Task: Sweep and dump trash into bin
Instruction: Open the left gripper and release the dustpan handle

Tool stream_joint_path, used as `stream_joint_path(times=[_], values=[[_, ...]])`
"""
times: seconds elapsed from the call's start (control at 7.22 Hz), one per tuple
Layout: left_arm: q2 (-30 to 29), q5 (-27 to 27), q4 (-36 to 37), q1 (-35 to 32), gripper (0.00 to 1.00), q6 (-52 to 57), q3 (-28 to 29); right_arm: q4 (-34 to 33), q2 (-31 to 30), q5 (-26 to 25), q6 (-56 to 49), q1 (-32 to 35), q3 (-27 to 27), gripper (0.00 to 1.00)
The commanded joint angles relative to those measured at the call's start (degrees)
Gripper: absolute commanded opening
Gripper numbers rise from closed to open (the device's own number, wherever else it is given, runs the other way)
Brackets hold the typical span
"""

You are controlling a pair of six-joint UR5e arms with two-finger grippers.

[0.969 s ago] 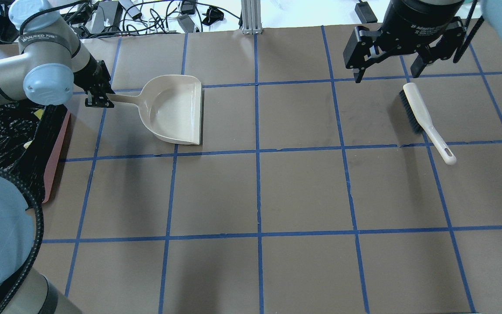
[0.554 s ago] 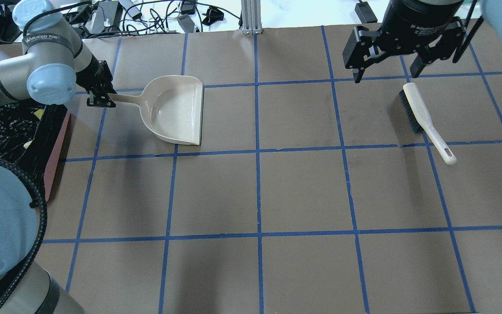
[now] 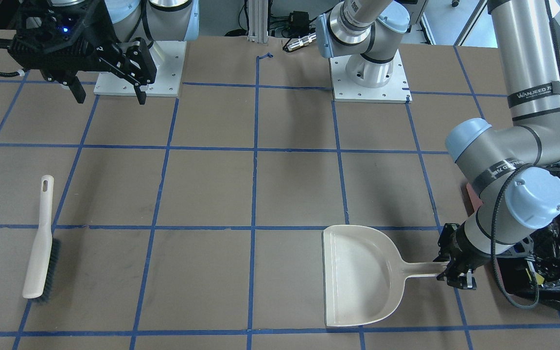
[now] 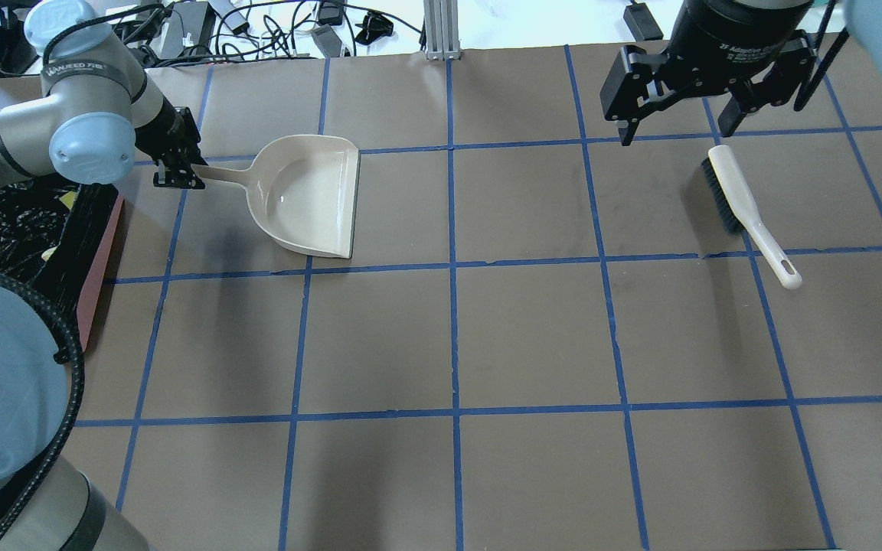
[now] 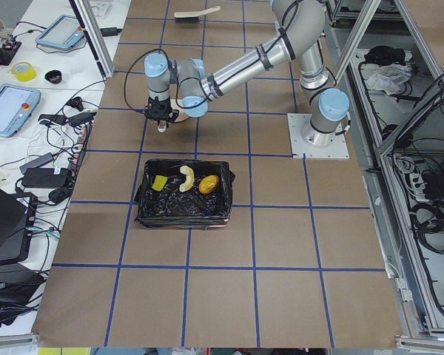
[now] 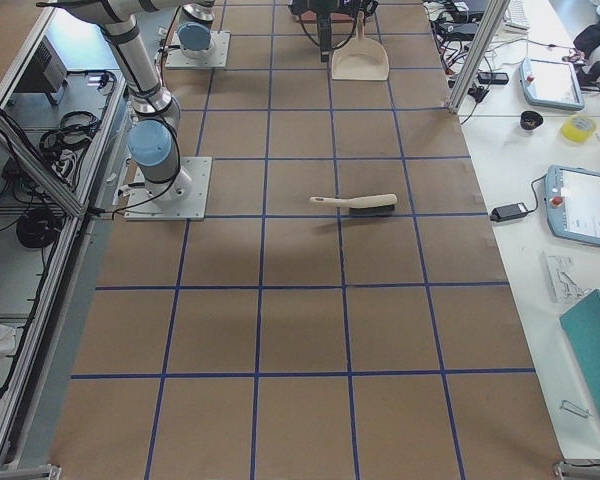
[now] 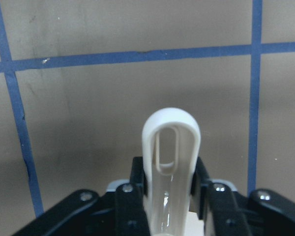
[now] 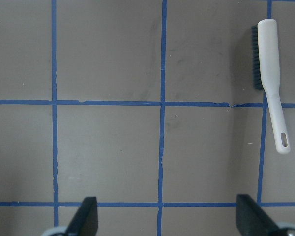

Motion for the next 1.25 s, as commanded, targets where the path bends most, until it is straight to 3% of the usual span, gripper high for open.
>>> stream_joint_path(times=[0.0,0.14,0.28,0.55,0.69,0.83,1.11], values=[[0.3,0.2,0.1,0.0,0.41,0.8,-0.3,0.1,0.1,-0.2,-0.1,-0.1,0.0,1.00],[0.7,0.4,0.2,-0.1,0.60,1.4,-0.3,0.0,0.1,-0.1,-0.1,0.1,0.1,1.00],[0.9,0.2,0.3,-0.1,0.65,1.4,-0.2,0.0,0.1,-0.4,-0.1,-0.2,0.3,1.00],[0.7,-0.2,0.6,-0.3,0.70,1.7,0.6,0.0,0.2,-0.5,-0.1,-0.4,0.5,1.00],[1.9,-0.4,0.7,-1.7,0.69,8.2,1.3,0.0,0.1,-0.5,0.2,-0.4,0.4,1.00],[3.7,-0.3,0.4,-3.3,0.70,22.7,2.7,0.0,0.1,-0.4,0.2,-0.3,0.4,1.00],[7.9,-0.4,-0.1,-6.9,0.71,31.9,2.4,0.3,0.1,-0.8,0.1,-0.5,0.6,1.00]])
